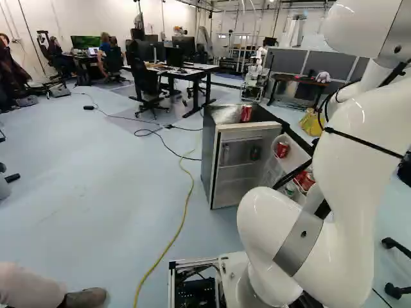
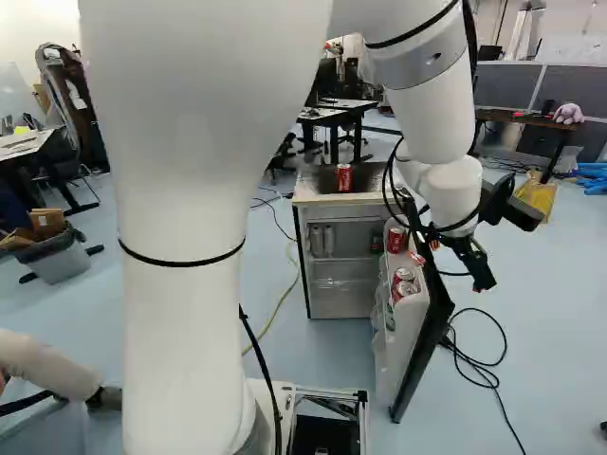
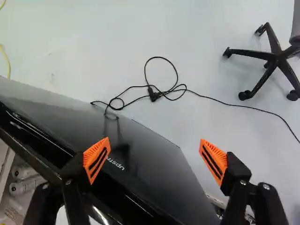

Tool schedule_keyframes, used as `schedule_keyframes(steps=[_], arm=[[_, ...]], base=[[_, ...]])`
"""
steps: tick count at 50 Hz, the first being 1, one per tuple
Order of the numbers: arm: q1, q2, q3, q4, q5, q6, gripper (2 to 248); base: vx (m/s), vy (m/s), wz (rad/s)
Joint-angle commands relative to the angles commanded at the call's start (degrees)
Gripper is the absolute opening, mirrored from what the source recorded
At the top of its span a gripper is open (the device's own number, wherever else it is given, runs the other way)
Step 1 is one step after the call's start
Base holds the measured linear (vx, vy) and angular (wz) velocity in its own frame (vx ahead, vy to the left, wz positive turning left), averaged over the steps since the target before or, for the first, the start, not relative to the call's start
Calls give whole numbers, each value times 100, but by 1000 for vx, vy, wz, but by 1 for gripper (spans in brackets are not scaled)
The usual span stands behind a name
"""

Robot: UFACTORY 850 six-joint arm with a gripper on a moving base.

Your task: Grab a drink from the fridge

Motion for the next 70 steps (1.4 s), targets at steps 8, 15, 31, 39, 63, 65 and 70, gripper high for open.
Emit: schedule_keyframes(steps=[8,15,31,39,63,65,70], arm=[[42,110,140,0,0,0,247],[89,205,259,0,0,0,247],[221,417,522,0,0,0,247],[293,523,652,0,0,0,247],[530,852,1046,0,0,0,247],[552,881,1080,0,0,0,247],[608,953,1165,0,0,0,247]], base=[[0,0,0],[0,0,0],[0,0,0],[0,0,0],[0,0,0],[0,0,0],[0,0,0]])
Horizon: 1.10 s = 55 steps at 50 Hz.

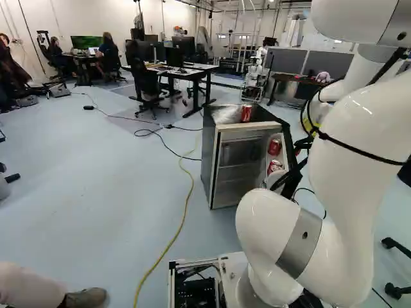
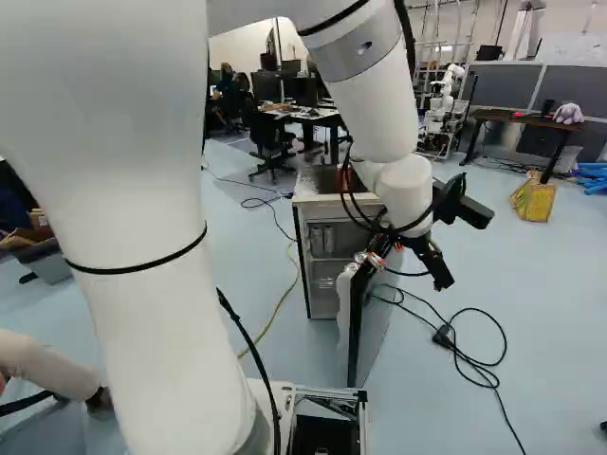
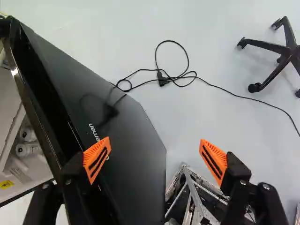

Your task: Grab a drink from the fridge

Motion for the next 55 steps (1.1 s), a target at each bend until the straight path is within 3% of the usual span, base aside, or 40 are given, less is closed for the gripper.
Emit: schedule_keyframes(steps=[55], arm=[[778,795,885,0,0,0,247]], base=[[0,0,0]])
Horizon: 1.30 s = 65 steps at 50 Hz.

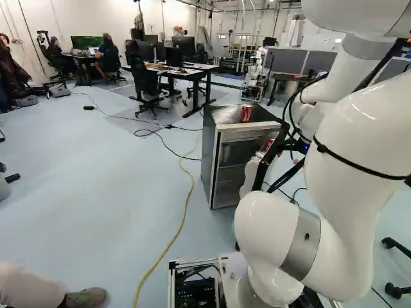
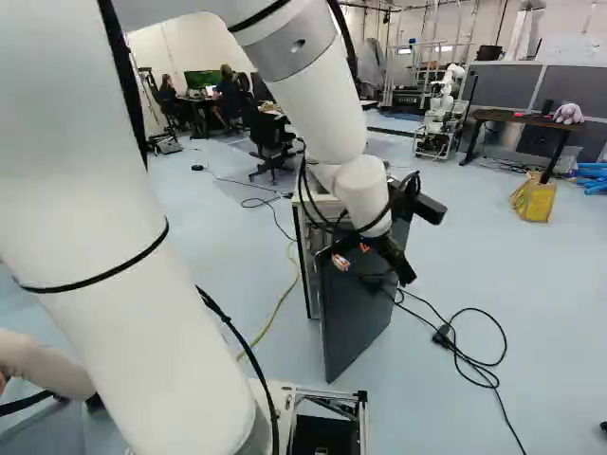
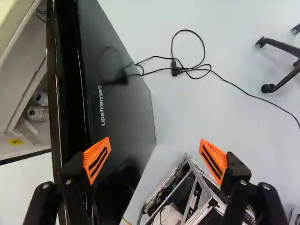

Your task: Grab a drink from the fridge

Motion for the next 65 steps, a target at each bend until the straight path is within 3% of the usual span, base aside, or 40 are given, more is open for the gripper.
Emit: schedule_keyframes(steps=[33,65], arm=[[715,218,229,0,0,0,247],[1423,159,167,0,0,0,247]], base=[[0,0,0],[0,0,0]])
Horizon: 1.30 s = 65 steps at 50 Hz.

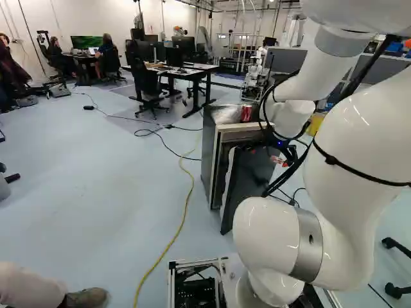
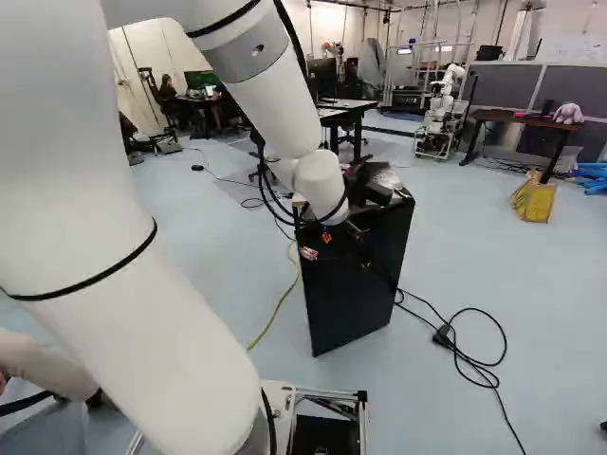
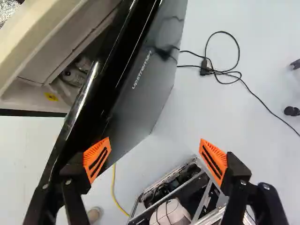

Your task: Grab a drink from the fridge

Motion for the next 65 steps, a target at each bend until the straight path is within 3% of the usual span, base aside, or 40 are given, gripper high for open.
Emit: schedule_keyframes(steps=[30,65], arm=[[492,-346,-367,0,0,0,247],[927,-844,-923,0,0,0,247]], base=[[0,0,0],[0,0,0]])
